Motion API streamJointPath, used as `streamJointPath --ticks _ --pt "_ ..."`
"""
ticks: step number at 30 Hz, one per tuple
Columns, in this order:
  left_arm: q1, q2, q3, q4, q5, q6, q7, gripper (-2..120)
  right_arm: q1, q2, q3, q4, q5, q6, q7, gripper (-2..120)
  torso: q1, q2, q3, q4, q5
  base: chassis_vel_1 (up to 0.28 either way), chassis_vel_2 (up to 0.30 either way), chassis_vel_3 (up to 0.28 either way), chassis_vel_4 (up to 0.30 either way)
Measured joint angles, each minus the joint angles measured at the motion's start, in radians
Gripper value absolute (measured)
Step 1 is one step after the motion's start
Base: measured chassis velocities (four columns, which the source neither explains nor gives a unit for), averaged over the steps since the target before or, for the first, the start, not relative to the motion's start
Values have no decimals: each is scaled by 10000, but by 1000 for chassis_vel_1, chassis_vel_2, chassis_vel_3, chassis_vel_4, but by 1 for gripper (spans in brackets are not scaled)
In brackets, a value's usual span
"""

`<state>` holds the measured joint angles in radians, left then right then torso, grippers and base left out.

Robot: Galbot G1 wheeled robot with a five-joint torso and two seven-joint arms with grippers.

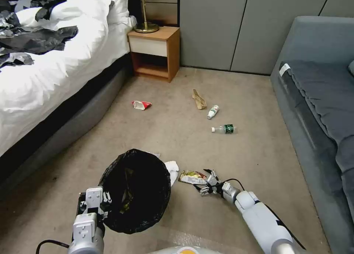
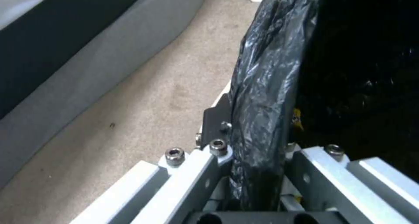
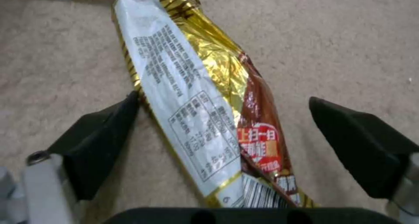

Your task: Pick up the trash bin, then pick up the garbage from the floor and place it into the trash bin.

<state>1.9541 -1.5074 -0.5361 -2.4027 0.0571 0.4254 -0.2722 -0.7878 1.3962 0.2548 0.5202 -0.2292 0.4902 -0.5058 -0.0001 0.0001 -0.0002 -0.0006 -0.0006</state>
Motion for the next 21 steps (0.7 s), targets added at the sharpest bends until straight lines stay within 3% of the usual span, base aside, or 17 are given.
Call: streamJointPath --ticks 16,21 --pt "9 -9 10 31 8 -38 0 1 -181 159 -34 -31 234 -115 12 52 0 1 0 3 1 0 0 0 0" --pt "2 -10 8 50 -11 -62 0 1 -308 201 -46 4 258 -114 46 30 -1 1 0 8 8 0 0 0 0"
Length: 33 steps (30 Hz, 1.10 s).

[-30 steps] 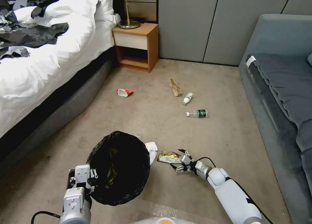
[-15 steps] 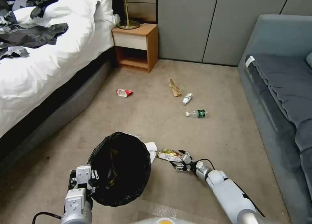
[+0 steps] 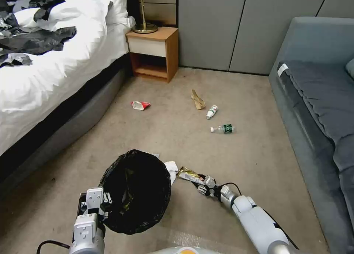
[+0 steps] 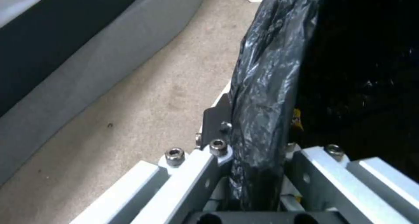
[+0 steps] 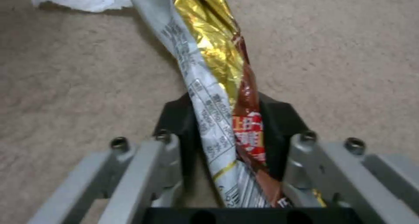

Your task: Pick up the trash bin, then pick up the garbage from the floor and place it into the trash bin.

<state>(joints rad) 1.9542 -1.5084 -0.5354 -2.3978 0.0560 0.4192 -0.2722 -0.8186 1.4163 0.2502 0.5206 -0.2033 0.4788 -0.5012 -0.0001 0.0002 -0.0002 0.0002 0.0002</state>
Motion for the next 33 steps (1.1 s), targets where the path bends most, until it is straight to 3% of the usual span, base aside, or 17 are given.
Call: streamJointPath --ticks 9,14,16,20,25,26,29,30,33 --pt "-3 12 3 7 -17 -29 0 1 -274 -51 -17 434 108 -141 151 0 1 -2 2 10 11 0 0 0 0" --pt "-26 18 39 15 -16 -29 2 1 -504 -146 -52 899 286 -265 307 0 1 -3 3 7 11 0 0 0 0" --pt "-53 29 61 33 -8 -30 3 1 -790 -296 -89 1438 485 -357 501 0 2 -4 4 -4 -12 0 0 0 0" --pt "-70 47 109 38 -4 -29 14 1 -1088 -383 -126 2023 675 -429 618 0 3 -4 5 -11 -5 0 0 0 0" --pt "-123 107 122 76 -17 -5 24 1 -2005 -743 -219 4685 1913 -846 702 0 2 -5 4 -4 -3 0 0 0 0" --pt "-123 107 122 76 -17 -5 24 1 -2005 -743 -219 4685 1913 -846 702 0 2 -5 4 -4 -3 0 0 0 0" --pt "-180 162 170 123 -54 42 63 1 -2977 -1054 -250 8081 2928 -1102 669 0 2 -4 2 -3 -2 0 0 0 0" --pt "-180 162 170 123 -54 42 63 1 -2977 -1054 -250 8081 2928 -1102 669 0 2 -4 2 -3 -2 0 0 0 0" --pt "-208 201 201 137 -87 74 72 1 -3634 -1174 -325 10392 3419 -1214 587 0 2 -4 3 -6 0 0 0 0 0"
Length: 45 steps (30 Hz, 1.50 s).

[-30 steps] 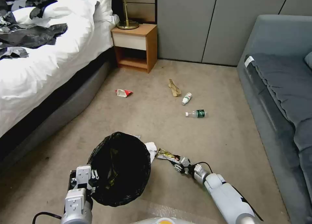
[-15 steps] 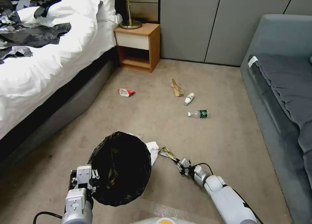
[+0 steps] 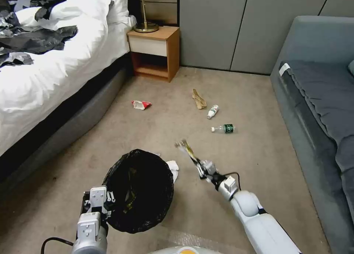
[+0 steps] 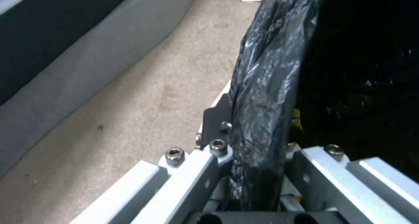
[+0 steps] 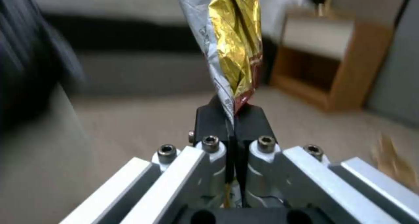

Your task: Pick up the trash bin, then pick up the garbage from the floor and place it into the trash bin.

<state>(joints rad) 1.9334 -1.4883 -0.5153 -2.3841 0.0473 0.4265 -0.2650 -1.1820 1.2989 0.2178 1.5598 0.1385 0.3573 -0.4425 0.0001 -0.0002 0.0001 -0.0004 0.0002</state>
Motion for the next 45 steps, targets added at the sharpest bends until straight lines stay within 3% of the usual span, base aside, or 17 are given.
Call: streamJointPath --ticks 1,3,4,7,8,11,19,26,36,45 --pt "0 0 0 0 0 0 0 1 0 0 0 0 0 0 0 0 0 0 0 0 0 0 0 0 0" --pt "-13 41 10 7 -54 18 13 1 -399 -52 -320 1722 392 -135 3 0 0 0 -1 3 -6 0 0 0 0" --pt "-13 41 10 7 -54 18 13 1 -399 -52 -320 1722 392 -135 3 0 0 0 -1 3 -6 0 0 0 0" --pt "-47 61 36 9 -74 36 16 1 -633 -103 -1290 3157 758 -277 464 0 0 0 -1 4 -4 0 0 0 0" --pt "-47 61 36 9 -74 36 16 1 -633 -103 -1290 3157 758 -277 464 0 0 0 -1 4 -4 0 0 0 0" --pt "-89 50 87 26 -75 51 28 1 -752 -178 -2630 3934 976 -479 1000 0 0 1 -1 5 -4 0 0 0 0" --pt "-122 5 101 45 -64 58 34 1 -980 -197 -4285 3712 381 -530 1206 0 0 1 -2 4 -3 0 0 0 0" --pt "-140 -29 122 45 -46 62 39 1 -1052 -273 -4334 3134 41 -330 1217 0 0 1 -2 13 -30 0 0 0 0" --pt "-157 -24 132 29 -55 76 39 1 -1282 -362 -4014 2786 -43 -267 1009 2 0 1 -2 11 3 0 0 0 0" --pt "-177 -8 28 -33 -125 110 39 1 -1420 -515 -3938 2783 -88 -273 963 35 0 1 -1 2 7 0 0 0 0"
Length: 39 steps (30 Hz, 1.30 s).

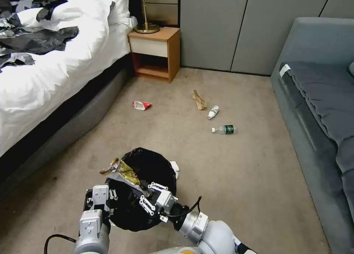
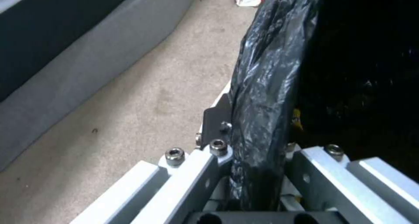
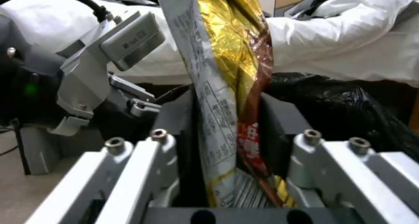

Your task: Pick up the trash bin, then pick up the garbage from the floor and place it into the trash bin.

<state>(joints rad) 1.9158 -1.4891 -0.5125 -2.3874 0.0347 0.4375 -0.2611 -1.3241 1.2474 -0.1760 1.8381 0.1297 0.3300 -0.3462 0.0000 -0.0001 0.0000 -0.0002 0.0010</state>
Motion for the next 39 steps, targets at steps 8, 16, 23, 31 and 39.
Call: streamJointPath --ticks 8,16,23,31,39 --pt "-65 26 -40 -5 -57 88 0 1 -62 -48 17 31 -23 -4 0 64 0 1 0 2 -6 0 0 0 0" --pt "-123 66 -54 -5 -79 145 0 1 -145 -122 63 111 -41 -9 -6 93 0 1 0 -1 -7 0 0 0 0" --pt "-154 87 -60 13 -93 158 0 1 -230 -170 123 194 -59 -10 -12 100 0 1 0 -1 -7 0 0 0 0" --pt "-151 109 -55 34 -97 165 4 1 -327 -260 274 392 -66 6 -25 100 0 1 0 -6 -1 0 0 0 0" --pt "-164 147 -144 88 -96 166 8 1 -265 -407 898 1347 -30 87 169 100 0 1 0 -2 -9 0 0 0 0"
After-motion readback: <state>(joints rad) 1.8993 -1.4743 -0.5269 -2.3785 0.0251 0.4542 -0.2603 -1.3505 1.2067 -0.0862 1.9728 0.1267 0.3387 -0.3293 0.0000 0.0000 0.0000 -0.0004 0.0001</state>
